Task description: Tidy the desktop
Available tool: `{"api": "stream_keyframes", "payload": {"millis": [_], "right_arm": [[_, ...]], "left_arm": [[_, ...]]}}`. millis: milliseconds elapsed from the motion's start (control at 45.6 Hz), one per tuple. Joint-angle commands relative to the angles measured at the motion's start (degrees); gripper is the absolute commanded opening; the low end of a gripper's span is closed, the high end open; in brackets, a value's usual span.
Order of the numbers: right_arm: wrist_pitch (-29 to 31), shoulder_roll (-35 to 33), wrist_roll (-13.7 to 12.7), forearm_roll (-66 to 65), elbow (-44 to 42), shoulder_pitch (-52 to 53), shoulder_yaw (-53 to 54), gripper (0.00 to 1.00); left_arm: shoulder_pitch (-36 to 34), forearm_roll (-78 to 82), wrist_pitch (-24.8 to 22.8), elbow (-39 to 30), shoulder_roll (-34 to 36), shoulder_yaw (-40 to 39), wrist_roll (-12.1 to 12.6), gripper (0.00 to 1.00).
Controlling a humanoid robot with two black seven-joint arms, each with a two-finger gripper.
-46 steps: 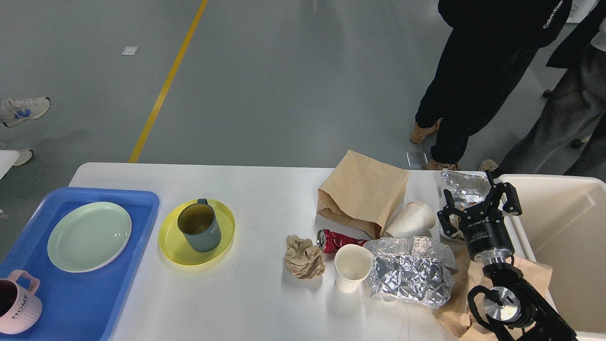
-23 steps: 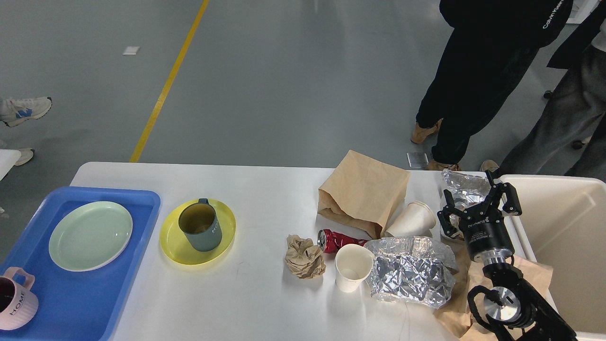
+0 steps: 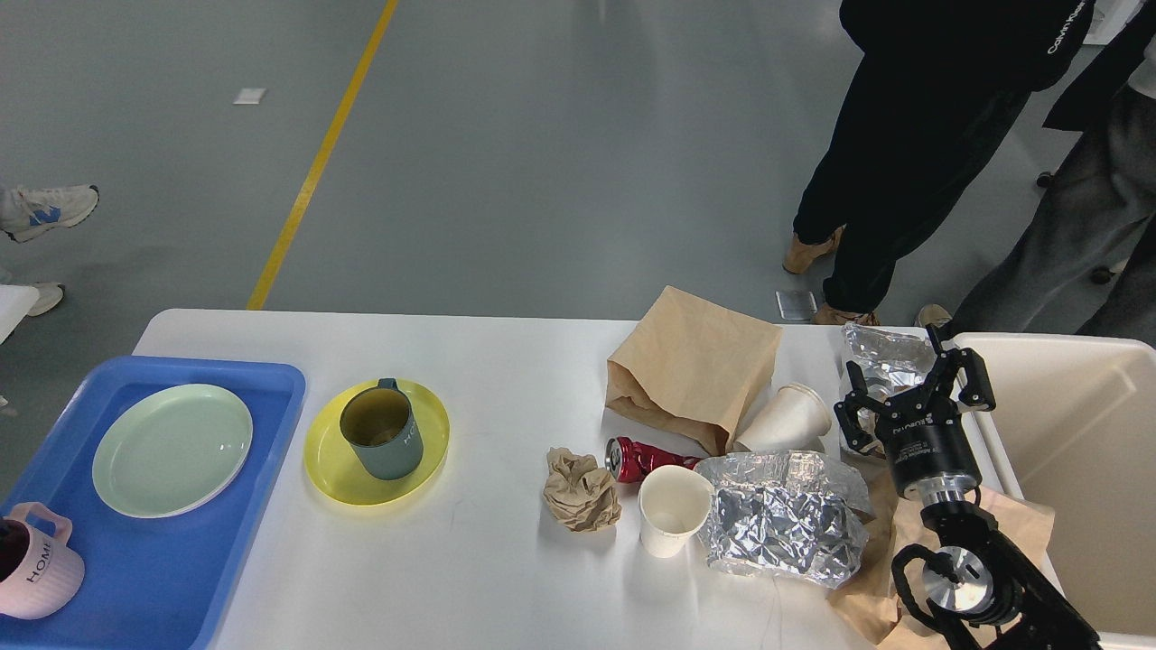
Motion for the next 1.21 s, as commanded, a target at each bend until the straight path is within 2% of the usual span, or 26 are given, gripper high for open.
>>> {"api": "stream_keyframes", "payload": {"millis": [0, 197, 285, 373, 482, 592, 636, 658, 789, 899, 1031, 1140, 1184], "right_arm": [[0.0, 0.0, 0.0, 0.0, 0.0, 0.0, 0.0, 1.0], [0.0, 0.0, 0.0, 0.0, 0.0, 0.0, 0.0, 1.0], [0.0, 0.0, 0.0, 0.0, 0.1, 0.0, 0.0, 1.0], [0.0, 0.0, 0.0, 0.0, 0.1, 0.0, 0.0, 1.0], [0.0, 0.0, 0.0, 0.0, 0.1, 0.0, 0.0, 1.0], [0.0, 0.0, 0.0, 0.0, 0.1, 0.0, 0.0, 1.0], [0.0, 0.0, 0.0, 0.0, 0.1, 0.0, 0.0, 1.0], [0.0, 0.0, 0.0, 0.0, 0.1, 0.0, 0.0, 1.0], [0.0, 0.0, 0.0, 0.0, 0.1, 0.0, 0.0, 1.0], [0.0, 0.0, 0.0, 0.0, 0.1, 0.0, 0.0, 1.0], [0.0, 0.0, 0.0, 0.0, 0.1, 0.0, 0.0, 1.0], [0.0, 0.0, 0.0, 0.0, 0.1, 0.0, 0.0, 1.0], [0.0, 0.0, 0.0, 0.0, 0.0, 0.0, 0.0, 1.0]], "left_arm": [[-0.2, 0.0, -0.5, -1.1, 0.1, 0.1, 0.1, 0.96], [-0.9, 0.0, -0.7, -1.9, 0.3, 0.3, 0.1, 0.96], [-1.8, 0.0, -1.4, -4.5, 0.9, 0.6, 0.4, 0.96], [-5.9, 0.0, -2.2, -8.8, 3.6, 4.0, 0.4, 0.96], [-18.4, -0.1, -3.5, -16.5, 4.7, 15.5, 0.6, 0.96], [-37.5, -2.3, -5.0, -24.8, 2.8, 34.4, 0.3, 0.96], [-45.6, -4.7, -5.0, -28.6, -0.5, 41.7, 0.3, 0.96], [-52.9, -8.7, -4.9, -33.1, -5.8, 47.8, 0.3, 0.96], [-64.5, -19.2, -5.1, -43.4, -18.3, 55.1, 0.4, 0.96], [-73.4, -24.3, -5.1, -51.6, -29.1, 55.9, 0.4, 0.96], [-83.1, -31.8, -6.5, -58.7, -37.9, 53.0, 0.4, 0.96], [-87.2, -35.6, -13.8, -59.1, -42.8, 51.1, 0.3, 0.96], [-90.1, -36.4, -18.1, -59.3, -44.8, 49.2, 0.3, 0.96]]}}
